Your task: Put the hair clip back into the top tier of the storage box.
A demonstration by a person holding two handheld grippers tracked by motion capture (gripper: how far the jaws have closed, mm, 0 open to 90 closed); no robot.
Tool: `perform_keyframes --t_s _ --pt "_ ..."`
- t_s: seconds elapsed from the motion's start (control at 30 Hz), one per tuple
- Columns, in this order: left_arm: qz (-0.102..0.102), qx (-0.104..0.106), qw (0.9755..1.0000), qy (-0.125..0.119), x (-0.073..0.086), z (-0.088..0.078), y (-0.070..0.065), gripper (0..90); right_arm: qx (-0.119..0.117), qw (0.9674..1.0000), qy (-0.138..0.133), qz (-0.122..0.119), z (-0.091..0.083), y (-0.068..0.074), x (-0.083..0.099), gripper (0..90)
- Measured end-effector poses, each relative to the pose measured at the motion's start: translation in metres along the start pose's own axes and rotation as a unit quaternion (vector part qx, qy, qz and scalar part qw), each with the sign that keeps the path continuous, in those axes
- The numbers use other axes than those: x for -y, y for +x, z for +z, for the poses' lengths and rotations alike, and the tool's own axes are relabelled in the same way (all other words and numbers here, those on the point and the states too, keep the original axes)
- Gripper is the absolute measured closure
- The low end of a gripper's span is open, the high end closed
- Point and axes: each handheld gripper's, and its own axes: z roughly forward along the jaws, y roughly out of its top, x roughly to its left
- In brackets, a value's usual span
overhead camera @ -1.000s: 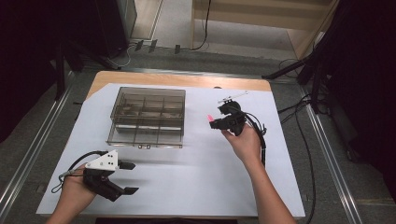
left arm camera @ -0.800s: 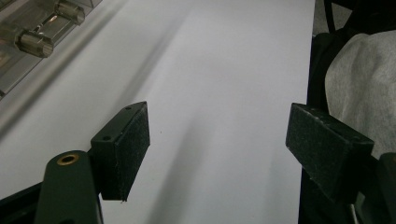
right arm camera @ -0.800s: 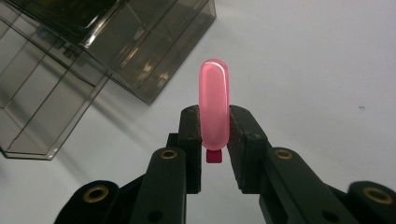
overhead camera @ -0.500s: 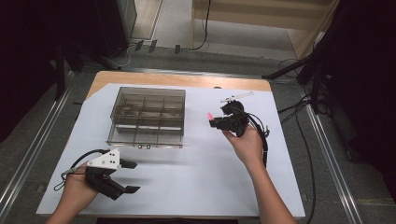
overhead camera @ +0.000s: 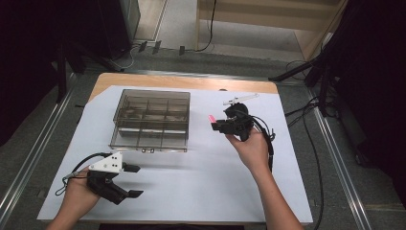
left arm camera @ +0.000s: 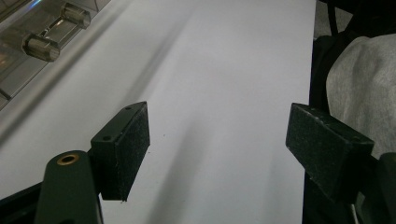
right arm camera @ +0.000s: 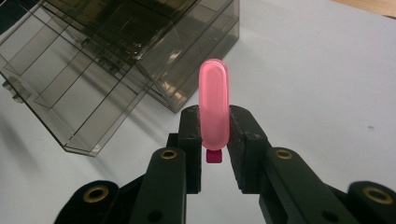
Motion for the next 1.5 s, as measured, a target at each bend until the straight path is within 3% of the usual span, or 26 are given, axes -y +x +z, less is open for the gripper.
perform_keyframes --t_s 0.8,1.5 --pt "-0.001 -0.001 1.0 -0.003 0.001 -0.002 0.0 23.1 -0.018 0.9993 0.003 -0.032 0.005 0.027 -0.005 76.7" --pt "-0.005 -0.001 0.9999 -0.011 0.002 -0.005 -0.001 23.1 -0.041 0.9968 0.012 -0.068 0.018 0.058 -0.009 76.7"
